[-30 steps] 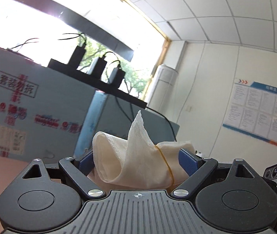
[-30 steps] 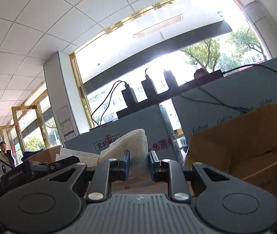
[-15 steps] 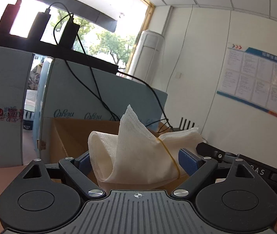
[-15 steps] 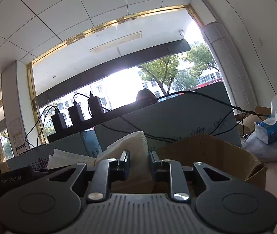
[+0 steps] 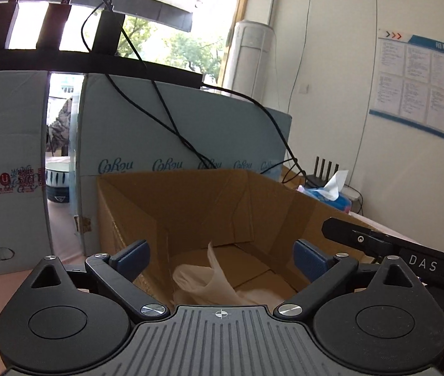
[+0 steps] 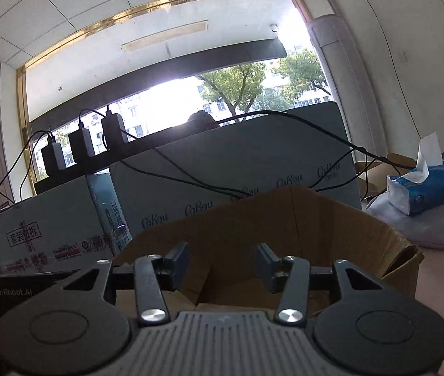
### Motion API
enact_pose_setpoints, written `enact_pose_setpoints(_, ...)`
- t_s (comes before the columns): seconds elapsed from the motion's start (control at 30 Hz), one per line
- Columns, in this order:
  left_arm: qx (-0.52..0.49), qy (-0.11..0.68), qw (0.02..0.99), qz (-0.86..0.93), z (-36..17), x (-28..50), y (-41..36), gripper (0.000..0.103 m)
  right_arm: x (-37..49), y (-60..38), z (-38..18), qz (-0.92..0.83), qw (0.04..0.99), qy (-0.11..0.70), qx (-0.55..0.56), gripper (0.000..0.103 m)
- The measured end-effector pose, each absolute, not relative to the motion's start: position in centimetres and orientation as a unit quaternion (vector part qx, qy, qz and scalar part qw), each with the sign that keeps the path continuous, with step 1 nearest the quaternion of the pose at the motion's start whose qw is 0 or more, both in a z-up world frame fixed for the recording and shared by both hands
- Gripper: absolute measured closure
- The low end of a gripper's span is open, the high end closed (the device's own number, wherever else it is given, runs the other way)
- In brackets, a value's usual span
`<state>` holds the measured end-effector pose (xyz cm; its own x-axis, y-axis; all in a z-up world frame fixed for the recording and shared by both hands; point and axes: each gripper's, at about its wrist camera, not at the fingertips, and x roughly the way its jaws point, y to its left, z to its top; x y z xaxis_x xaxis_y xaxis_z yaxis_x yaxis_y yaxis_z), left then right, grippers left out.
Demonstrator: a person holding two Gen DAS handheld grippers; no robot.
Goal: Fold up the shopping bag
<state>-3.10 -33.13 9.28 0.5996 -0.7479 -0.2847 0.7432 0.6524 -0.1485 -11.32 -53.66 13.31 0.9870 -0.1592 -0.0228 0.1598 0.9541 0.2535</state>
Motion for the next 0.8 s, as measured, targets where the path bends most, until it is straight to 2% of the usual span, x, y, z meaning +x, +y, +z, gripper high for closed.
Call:
enact_pose_setpoints(0.2, -0.028, 0.128, 0.895, -0.426, 9.6, -4.6, -29.8, 0.000, -12.1, -51.5, 13.5, -0.072, 0.989, -0.022, 0.130, 0.018)
enact_pose_setpoints(0.3, -0.045, 0.110, 0.901, -0.417, 9.9, -5.4, -27.8, 0.000, -15.8, -49.1, 15.3, -0.046, 0.992, -0.034, 0.111, 0.009)
enact_pose_setpoints(0.53, -0.060, 0.059, 0.918, -0.387, 10.1, -7.2, -21.4, 0.000, -16.4, -42.4, 16.1, -0.027, 0.996, -0.050, 0.073, 0.000)
enact_pose_setpoints(0.8, -0.033, 0.041, 0.950, -0.308, 8.9, -9.0, -13.1, 0.000, -14.7, -34.0, 14.8, 0.033, 0.998, -0.036, 0.027, 0.000)
